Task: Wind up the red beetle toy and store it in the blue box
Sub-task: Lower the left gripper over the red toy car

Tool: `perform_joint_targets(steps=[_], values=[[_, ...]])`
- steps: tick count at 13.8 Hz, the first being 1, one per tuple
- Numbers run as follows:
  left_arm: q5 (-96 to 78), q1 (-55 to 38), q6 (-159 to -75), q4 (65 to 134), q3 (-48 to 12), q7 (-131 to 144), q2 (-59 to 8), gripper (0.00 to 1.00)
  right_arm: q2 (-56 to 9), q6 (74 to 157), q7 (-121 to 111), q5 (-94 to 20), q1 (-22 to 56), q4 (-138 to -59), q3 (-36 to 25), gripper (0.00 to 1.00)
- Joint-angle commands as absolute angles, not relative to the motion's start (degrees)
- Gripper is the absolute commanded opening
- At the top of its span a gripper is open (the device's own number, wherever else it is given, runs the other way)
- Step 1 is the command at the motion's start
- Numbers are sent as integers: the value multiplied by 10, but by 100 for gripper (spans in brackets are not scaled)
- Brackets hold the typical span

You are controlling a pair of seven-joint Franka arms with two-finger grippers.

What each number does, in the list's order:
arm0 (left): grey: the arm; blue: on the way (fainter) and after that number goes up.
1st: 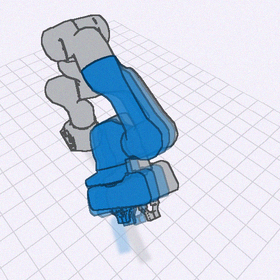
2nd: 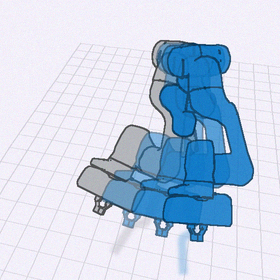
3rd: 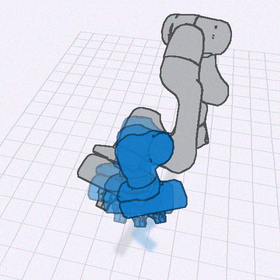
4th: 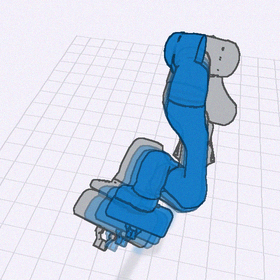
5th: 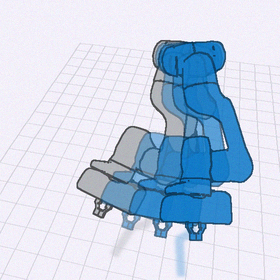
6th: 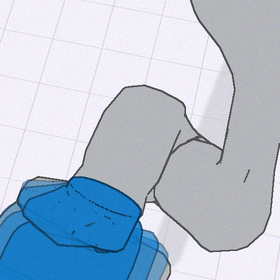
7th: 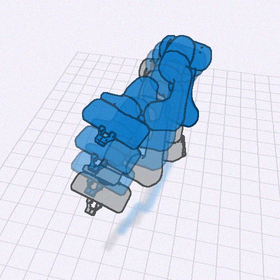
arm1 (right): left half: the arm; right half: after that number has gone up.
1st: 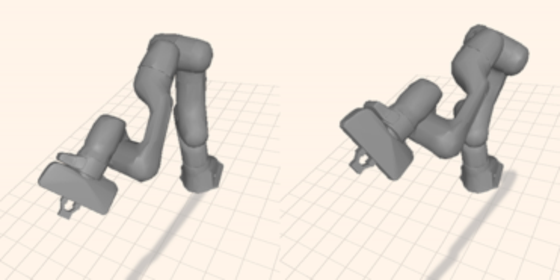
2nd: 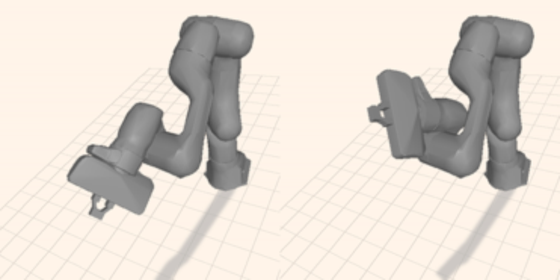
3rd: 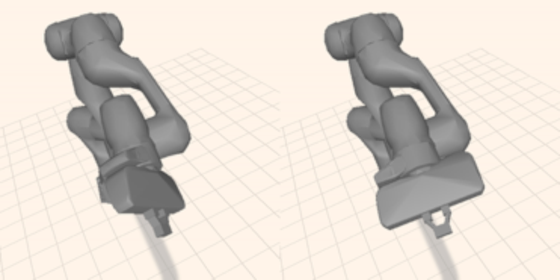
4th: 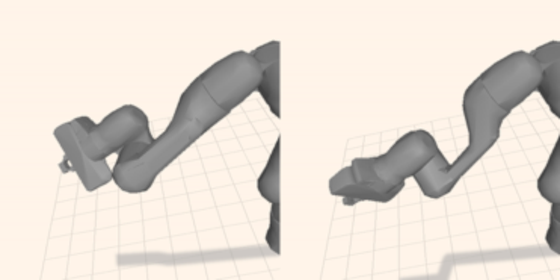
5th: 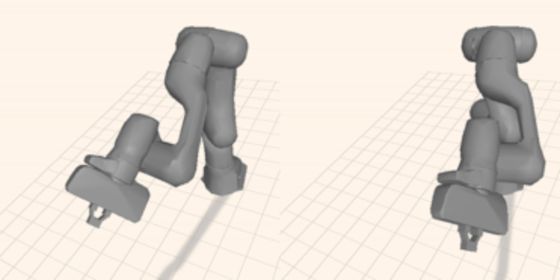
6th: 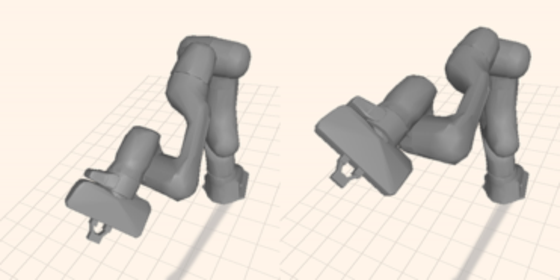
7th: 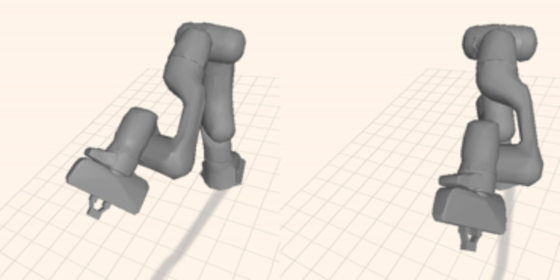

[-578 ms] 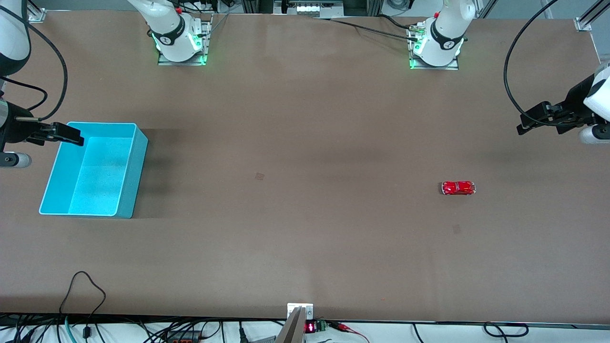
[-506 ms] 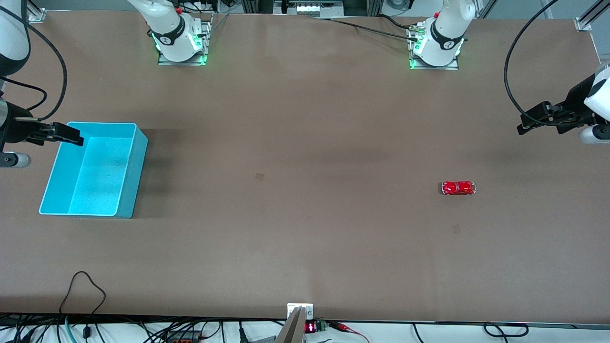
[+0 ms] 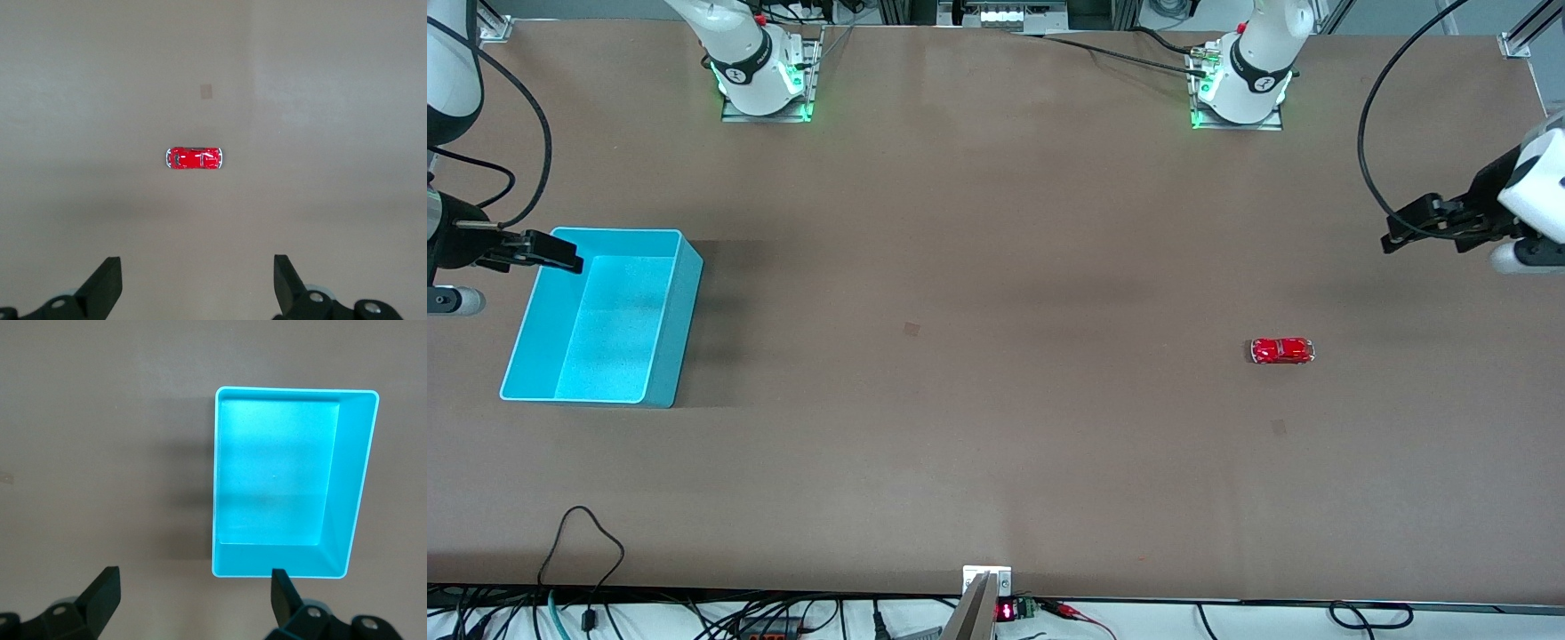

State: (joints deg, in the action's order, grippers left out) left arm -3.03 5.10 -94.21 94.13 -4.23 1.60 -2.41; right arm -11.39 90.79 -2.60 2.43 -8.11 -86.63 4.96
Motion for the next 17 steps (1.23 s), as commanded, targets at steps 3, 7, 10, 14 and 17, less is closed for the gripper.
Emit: perform_joint_targets(steps=[3, 7, 10, 14, 17], values=[[-26, 42, -940, 933, -45, 8, -103, 100, -129, 910, -33, 20, -86, -868, 54, 100], [-23, 42, -987, 942, -44, -173, -175, 100, -145, 907, -39, 22, -83, -861, 54, 100], [-19, 47, -1052, 996, -44, -346, -177, 100, -153, 907, -38, 22, -84, -861, 54, 100], [23, 47, -1134, 1054, -44, -599, -185, 100, -157, 905, -38, 22, -82, -861, 55, 100], [89, 41, -1150, 1086, -58, -707, -185, 100, -163, 904, -38, 22, -83, -866, 55, 100]])
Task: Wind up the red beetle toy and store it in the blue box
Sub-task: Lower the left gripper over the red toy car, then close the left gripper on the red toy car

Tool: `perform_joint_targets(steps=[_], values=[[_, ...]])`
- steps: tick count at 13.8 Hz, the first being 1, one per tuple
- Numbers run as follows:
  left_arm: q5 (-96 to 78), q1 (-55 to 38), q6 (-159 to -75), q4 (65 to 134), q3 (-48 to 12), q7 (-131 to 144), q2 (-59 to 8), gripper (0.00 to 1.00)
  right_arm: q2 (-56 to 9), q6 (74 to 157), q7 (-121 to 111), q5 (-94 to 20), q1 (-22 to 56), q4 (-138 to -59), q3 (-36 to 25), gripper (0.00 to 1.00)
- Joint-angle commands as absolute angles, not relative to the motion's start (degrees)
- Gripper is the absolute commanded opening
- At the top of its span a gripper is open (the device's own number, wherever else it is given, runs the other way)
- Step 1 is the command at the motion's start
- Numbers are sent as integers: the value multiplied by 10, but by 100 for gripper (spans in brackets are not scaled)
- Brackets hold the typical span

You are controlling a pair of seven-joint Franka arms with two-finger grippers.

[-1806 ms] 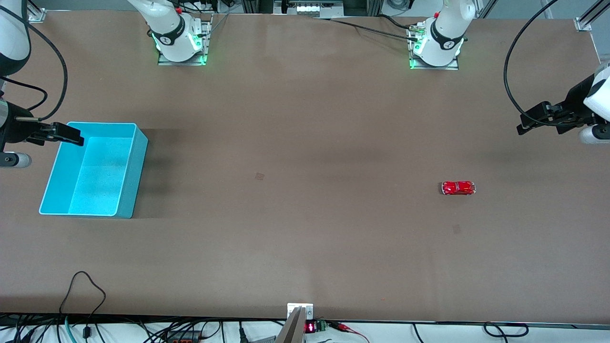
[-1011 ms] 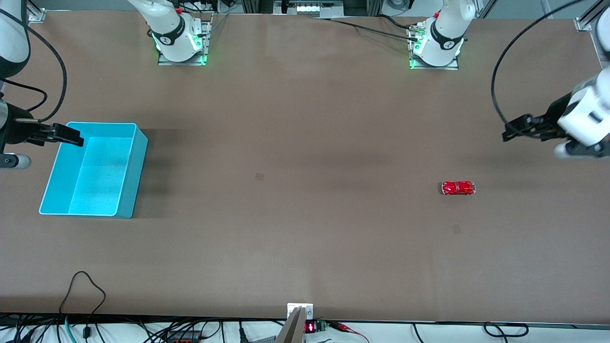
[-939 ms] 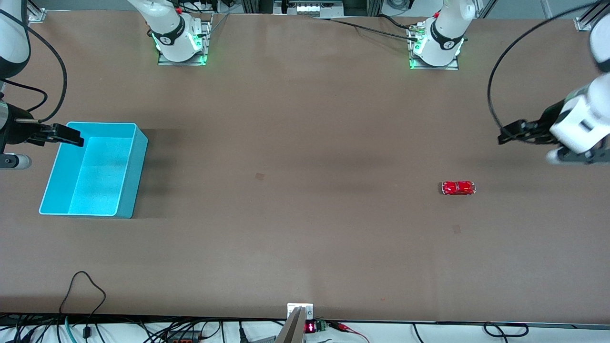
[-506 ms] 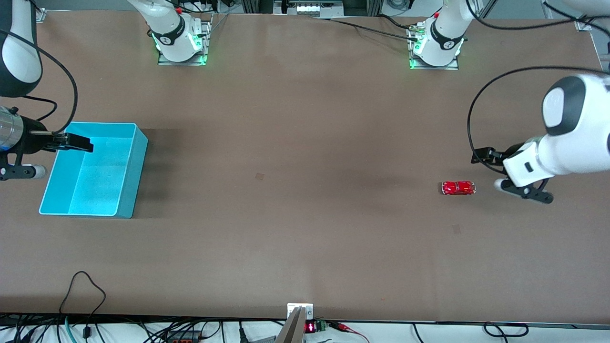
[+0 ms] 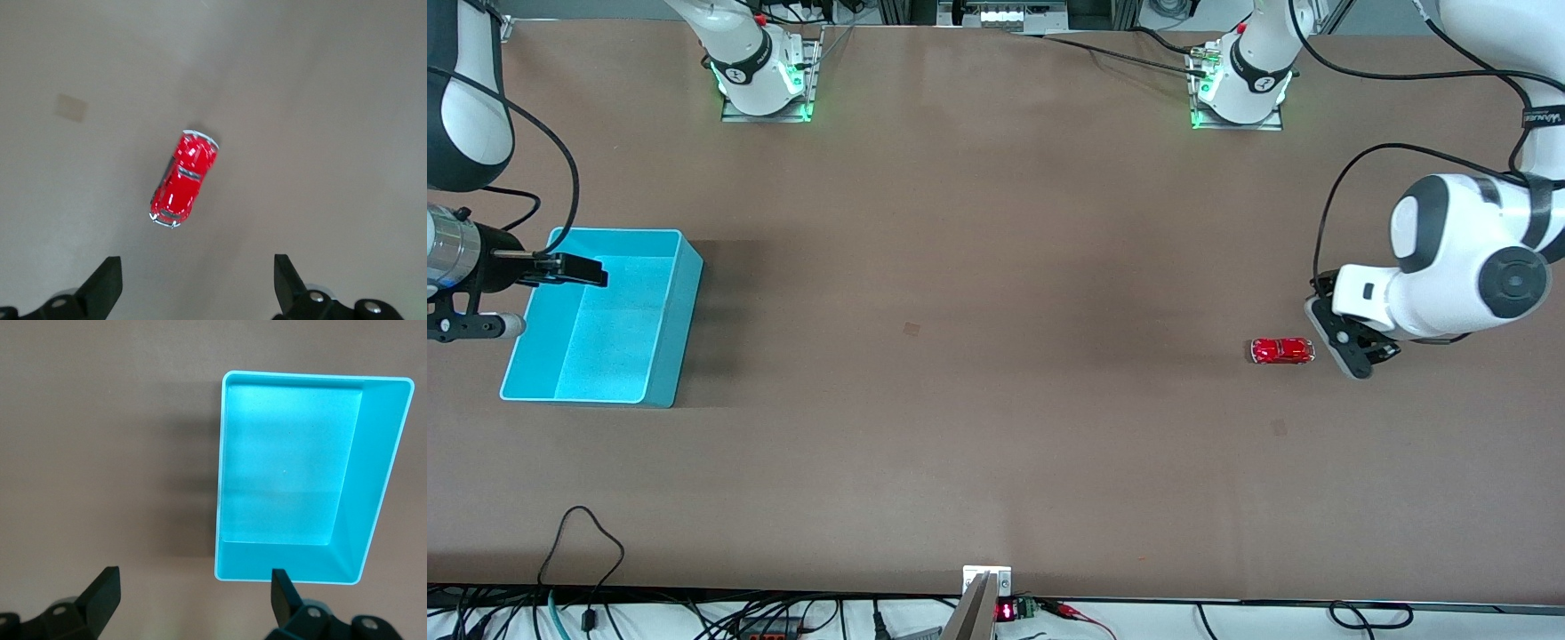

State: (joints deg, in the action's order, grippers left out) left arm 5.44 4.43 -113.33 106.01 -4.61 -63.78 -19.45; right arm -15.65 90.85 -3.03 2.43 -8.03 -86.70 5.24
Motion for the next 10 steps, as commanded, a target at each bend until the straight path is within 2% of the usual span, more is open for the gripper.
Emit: perform_joint_targets(steps=[1, 3, 6, 10], values=[[92, 46, -1177, 1095, -58, -738, -192, 100, -164, 903, -38, 22, -83, -866, 55, 100], [91, 55, -1277, 1127, -59, -801, -203, 100, -164, 888, -36, 22, -81, -866, 55, 100], [91, 56, -1379, 1192, -59, -804, -204, 100, -165, 880, -35, 22, -82, -866, 55, 100], [91, 63, -1454, 1234, -59, -807, -219, 100, -166, 877, -35, 22, -83, -866, 55, 100]])
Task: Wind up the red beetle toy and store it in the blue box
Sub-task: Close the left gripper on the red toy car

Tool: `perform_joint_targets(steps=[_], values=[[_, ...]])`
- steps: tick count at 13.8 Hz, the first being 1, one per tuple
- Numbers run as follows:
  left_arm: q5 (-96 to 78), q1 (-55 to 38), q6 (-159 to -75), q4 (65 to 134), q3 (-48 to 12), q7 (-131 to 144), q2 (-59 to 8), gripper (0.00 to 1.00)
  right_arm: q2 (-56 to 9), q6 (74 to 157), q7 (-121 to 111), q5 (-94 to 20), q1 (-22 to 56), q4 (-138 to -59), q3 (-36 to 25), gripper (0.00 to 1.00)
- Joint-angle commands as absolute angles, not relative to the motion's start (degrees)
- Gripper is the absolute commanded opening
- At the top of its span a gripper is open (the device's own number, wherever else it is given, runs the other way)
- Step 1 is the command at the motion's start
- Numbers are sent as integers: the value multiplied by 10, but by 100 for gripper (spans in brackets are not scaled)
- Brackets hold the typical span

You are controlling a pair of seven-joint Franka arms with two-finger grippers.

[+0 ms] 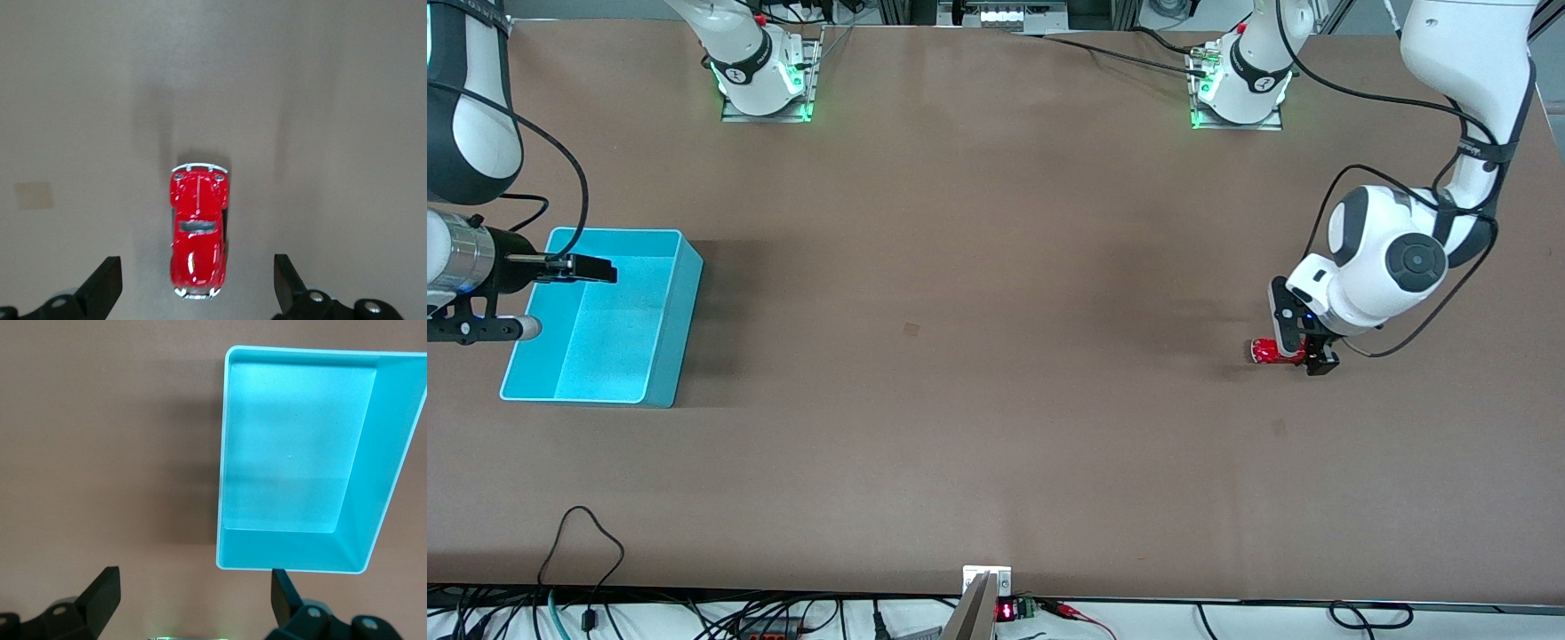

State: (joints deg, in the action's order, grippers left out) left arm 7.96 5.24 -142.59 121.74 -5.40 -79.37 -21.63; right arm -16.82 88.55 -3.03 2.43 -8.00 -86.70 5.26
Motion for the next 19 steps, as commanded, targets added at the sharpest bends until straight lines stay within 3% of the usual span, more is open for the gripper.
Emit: perform_joint_targets(steps=[1, 9, 11, 16, 19], values=[[92, 66, -1468, 1234, -59, -809, -228, 100, -166, 877, -35, 22, -83, -866, 55, 100], [92, 77, -1505, 1234, -59, -810, -265, 98, -166, 877, -35, 22, -83, -866, 55, 100], [92, 77, -1505, 1234, -59, -810, -272, 88, -166, 877, -35, 22, -81, -865, 55, 100], [92, 77, -1504, 1233, -59, -824, -271, 44, -166, 877, -35, 22, -81, -865, 55, 100], [92, 77, -1504, 1228, -59, -856, -272, 41, -166, 877, -35, 22, -81, -865, 55, 100]])
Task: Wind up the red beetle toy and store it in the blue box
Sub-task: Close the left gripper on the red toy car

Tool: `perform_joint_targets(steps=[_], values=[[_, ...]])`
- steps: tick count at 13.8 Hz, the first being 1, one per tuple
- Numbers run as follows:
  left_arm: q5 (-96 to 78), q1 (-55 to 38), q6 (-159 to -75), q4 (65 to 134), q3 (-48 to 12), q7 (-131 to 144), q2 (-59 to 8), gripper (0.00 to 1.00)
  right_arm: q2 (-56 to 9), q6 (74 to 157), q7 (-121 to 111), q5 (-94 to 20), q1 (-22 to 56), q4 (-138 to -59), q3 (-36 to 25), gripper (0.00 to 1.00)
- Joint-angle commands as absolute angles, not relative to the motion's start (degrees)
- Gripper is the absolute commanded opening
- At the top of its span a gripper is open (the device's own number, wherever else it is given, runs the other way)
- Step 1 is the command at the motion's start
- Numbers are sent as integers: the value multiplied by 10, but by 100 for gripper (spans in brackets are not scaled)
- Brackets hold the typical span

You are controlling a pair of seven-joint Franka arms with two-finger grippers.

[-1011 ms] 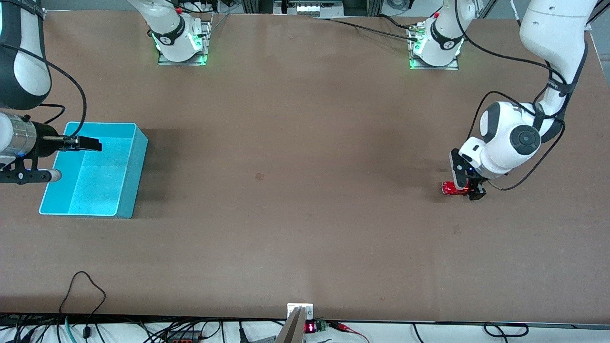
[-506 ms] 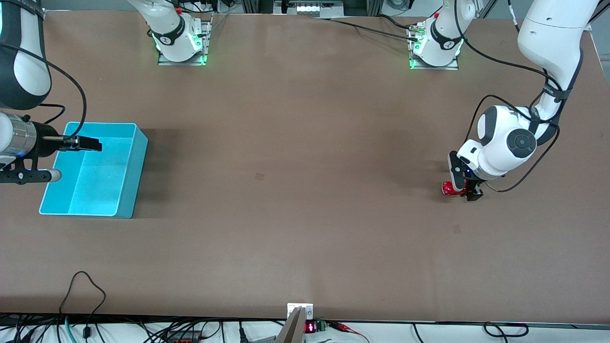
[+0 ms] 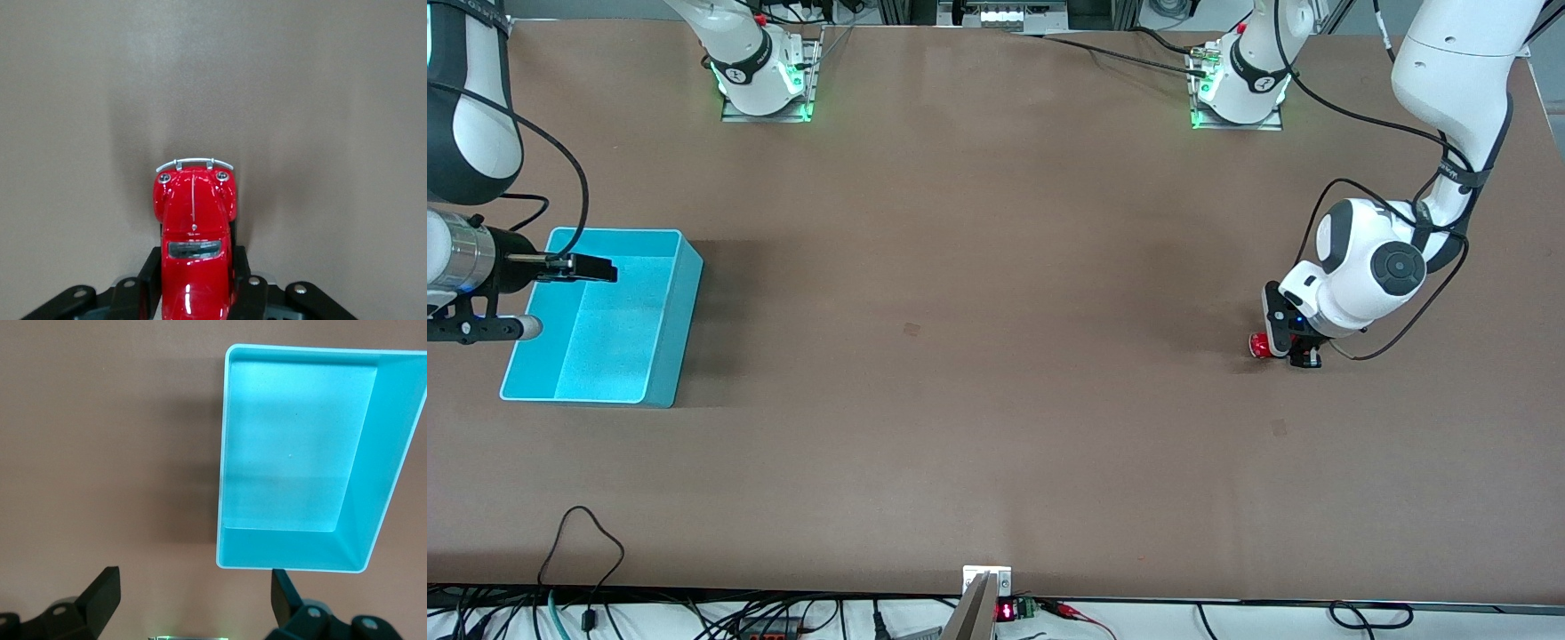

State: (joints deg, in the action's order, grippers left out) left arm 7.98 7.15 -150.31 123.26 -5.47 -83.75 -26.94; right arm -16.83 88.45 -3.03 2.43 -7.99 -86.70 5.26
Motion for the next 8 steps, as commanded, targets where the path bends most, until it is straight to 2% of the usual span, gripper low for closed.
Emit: perform_joint_targets(steps=[1, 5, 8], values=[[92, 76, -1504, 1226, -59, -857, -276, 41, -166, 877, -35, 22, -81, -865, 55, 100], [92, 77, -1504, 1221, -60, -860, -282, 40, -166, 877, -35, 22, -81, -864, 55, 100], [92, 76, -1503, 1220, -60, -861, -282, 35, -166, 877, -35, 22, -81, -865, 55, 100]])
